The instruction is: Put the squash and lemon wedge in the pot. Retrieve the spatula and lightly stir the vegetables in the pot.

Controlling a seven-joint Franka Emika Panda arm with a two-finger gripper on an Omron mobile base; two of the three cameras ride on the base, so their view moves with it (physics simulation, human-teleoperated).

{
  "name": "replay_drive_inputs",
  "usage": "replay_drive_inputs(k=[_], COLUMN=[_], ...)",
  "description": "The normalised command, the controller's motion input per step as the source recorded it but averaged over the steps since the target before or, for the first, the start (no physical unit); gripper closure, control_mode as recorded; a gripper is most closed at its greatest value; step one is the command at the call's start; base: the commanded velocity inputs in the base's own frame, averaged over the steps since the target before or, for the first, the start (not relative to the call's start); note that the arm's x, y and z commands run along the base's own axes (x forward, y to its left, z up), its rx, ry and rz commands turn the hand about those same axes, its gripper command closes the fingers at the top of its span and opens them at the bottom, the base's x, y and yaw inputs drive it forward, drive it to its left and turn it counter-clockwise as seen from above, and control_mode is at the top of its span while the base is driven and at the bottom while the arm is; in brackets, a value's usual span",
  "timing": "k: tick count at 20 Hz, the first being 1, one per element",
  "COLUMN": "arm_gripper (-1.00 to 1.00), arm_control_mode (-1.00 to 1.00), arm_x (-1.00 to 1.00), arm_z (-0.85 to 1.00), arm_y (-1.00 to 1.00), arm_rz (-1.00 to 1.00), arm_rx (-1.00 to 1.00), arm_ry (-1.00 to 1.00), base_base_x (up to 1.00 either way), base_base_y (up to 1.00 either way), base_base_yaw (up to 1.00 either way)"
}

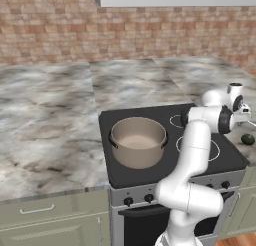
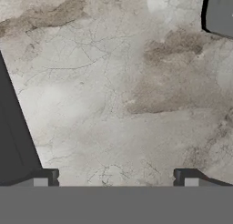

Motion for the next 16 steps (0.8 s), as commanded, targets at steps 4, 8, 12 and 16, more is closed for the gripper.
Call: replay_drive_inputs(k=[4, 8, 12, 16], arm_gripper=[-1.00, -1.00, -1.00, -1.00], arm_control_mode=[-1.00, -1.00, -1.00, -1.00], arm_x=[-1.00, -0.71, -0.15, 0.00], arm_z=[0.06, 0.22, 0.10, -0.08], arm_y=[-0.38, -0.05, 0.03, 0.16], arm_rz=[0.00, 0.00, 0.04, 0.05], arm_rx=[0.08, 0.03, 0.00, 0.00], arm_ry=[-0.02, -0.03, 0.00, 0.00], base_base_x=[0.00, 0.00, 0.00, 0.00], base_base_y=[0.00, 0.00, 0.00, 0.00], base_base_yaw=[0.00, 0.00, 0.00, 0.00])
